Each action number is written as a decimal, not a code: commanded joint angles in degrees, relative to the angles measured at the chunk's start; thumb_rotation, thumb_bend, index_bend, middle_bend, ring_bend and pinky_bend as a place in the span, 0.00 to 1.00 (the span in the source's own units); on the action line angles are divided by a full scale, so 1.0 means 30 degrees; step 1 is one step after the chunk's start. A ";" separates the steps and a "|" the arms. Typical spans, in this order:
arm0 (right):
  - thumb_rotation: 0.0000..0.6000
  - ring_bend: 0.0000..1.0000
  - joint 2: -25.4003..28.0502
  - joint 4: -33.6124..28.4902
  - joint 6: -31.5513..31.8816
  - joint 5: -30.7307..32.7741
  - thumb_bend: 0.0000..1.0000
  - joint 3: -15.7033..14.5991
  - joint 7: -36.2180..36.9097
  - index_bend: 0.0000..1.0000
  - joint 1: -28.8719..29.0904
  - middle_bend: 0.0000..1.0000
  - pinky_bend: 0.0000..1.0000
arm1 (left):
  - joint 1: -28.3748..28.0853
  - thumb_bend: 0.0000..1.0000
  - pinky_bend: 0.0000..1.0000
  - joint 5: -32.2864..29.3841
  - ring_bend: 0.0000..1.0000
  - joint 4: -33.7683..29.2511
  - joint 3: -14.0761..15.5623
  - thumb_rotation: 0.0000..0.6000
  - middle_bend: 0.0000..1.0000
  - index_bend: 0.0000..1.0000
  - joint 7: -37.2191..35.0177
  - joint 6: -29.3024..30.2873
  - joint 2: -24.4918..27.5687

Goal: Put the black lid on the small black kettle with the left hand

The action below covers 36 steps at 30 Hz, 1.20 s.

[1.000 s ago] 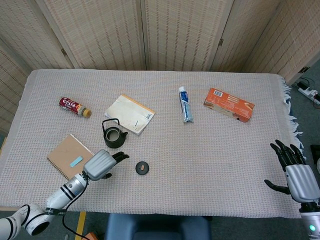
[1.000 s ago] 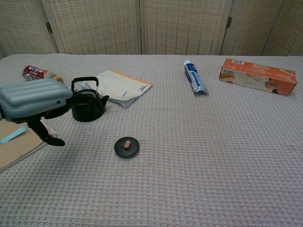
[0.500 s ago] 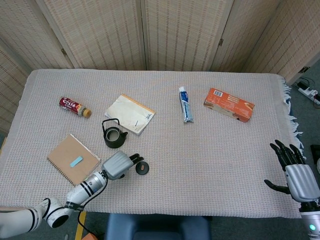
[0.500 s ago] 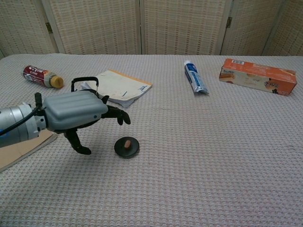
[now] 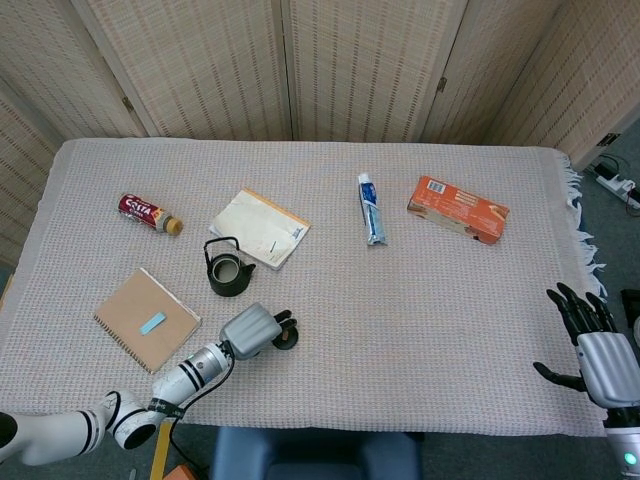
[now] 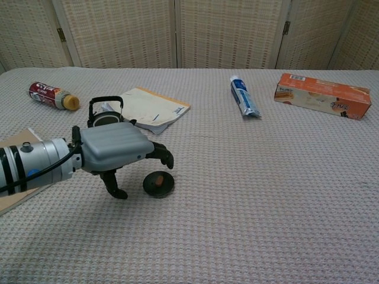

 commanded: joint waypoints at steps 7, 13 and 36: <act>1.00 0.12 -0.0041 0.0183 0.0136 0.0023 0.00 -0.0044 0.0259 0.04 -0.0140 0.05 0.02 | -0.0361 0.12 0.76 -0.0413 0.78 0.0444 0.0130 1.00 0.22 0.25 0.1243 0.0000 -0.0576; 1.00 0.12 -0.0103 0.0283 0.0136 0.0051 0.00 -0.0062 0.0358 0.04 -0.0185 0.05 0.02 | -0.0560 0.12 0.76 -0.0716 0.78 0.0528 0.0209 1.00 0.22 0.26 0.1761 -0.0076 -0.0802; 1.00 0.12 -0.0132 0.0389 0.0059 0.0143 0.00 -0.0075 0.0496 0.04 -0.0267 0.05 0.02 | -0.0979 0.17 0.76 -0.0352 0.79 0.1956 0.0890 1.00 0.35 0.37 0.0890 0.0562 -0.1671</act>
